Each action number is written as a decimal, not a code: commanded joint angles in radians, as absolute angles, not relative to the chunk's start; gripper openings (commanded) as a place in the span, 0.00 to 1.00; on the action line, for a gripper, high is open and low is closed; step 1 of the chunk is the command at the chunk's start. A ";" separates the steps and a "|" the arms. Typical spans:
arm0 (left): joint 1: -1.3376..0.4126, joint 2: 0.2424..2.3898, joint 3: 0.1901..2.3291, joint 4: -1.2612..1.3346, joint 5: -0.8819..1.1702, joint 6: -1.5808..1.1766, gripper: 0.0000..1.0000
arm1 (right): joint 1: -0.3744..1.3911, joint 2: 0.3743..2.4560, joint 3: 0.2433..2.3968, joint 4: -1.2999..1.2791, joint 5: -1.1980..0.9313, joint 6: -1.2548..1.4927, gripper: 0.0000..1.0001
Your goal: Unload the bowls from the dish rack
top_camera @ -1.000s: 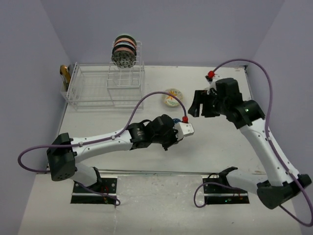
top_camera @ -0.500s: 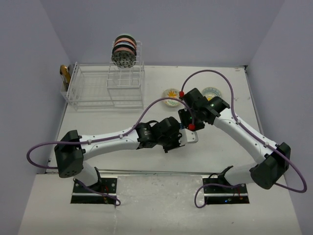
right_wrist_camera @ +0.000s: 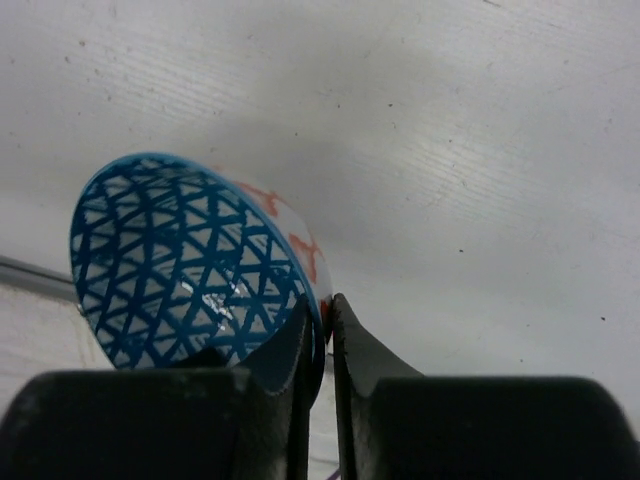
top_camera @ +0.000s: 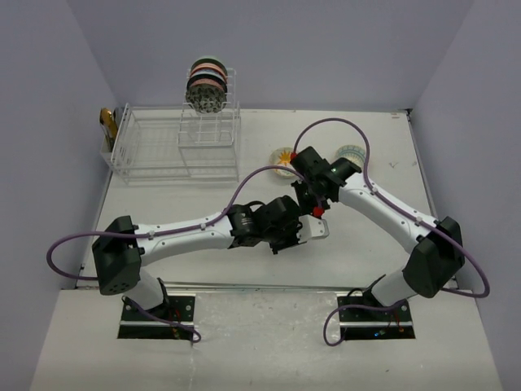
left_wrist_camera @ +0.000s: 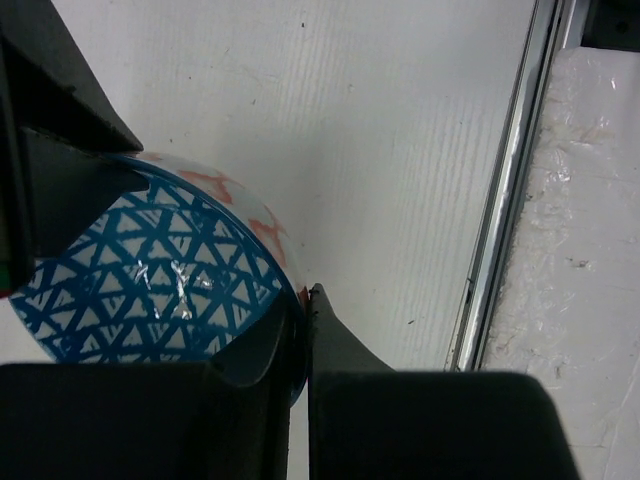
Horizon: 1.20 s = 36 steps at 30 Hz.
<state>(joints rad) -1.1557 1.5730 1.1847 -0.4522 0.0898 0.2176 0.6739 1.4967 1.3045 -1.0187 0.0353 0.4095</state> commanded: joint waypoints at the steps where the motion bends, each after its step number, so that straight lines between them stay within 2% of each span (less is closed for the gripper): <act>1: -1.166 1.562 1.203 -0.370 0.026 0.238 0.00 | 0.680 1.520 1.316 -0.993 0.048 0.439 0.04; 2: -1.166 1.563 1.203 -0.368 0.015 0.238 0.00 | 0.681 1.517 1.319 -0.992 0.052 0.442 0.00; 5: -1.166 1.569 1.201 -0.359 -0.049 0.226 0.00 | 0.680 1.491 1.338 -0.980 0.067 0.457 0.00; 7: -1.166 1.575 1.200 -0.344 -0.103 0.212 0.21 | 0.680 1.470 1.354 -0.968 0.068 0.469 0.00; 8: -1.166 1.577 1.200 -0.339 -0.115 0.203 0.26 | 0.681 1.447 1.358 -0.962 0.067 0.474 0.00; 12: -1.166 1.582 1.192 -0.322 -0.153 0.192 0.57 | 0.678 1.385 1.361 -0.905 0.058 0.486 0.00; 15: -1.166 1.580 1.186 -0.311 -0.161 0.189 0.68 | 0.678 1.356 1.355 -0.879 0.043 0.489 0.00; 23: -1.166 1.529 1.135 -0.243 -0.183 0.173 0.78 | 0.635 1.347 1.348 -0.867 0.043 0.486 0.00; 25: -1.164 1.505 1.112 -0.227 -0.172 0.169 0.84 | 0.608 1.341 1.344 -0.848 0.025 0.485 0.00; 33: -1.166 1.444 1.062 -0.175 -0.091 0.141 0.89 | 0.499 1.344 1.339 -0.785 -0.023 0.502 0.00; 36: -1.166 1.422 1.054 -0.172 -0.083 0.123 0.99 | 0.453 1.350 1.321 -0.750 -0.029 0.506 0.00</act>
<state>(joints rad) -1.1667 1.4620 1.0813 -0.1745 -0.1230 0.1745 0.5072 1.3838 1.3094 -0.8829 -0.0139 0.4679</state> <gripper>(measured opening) 0.965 0.033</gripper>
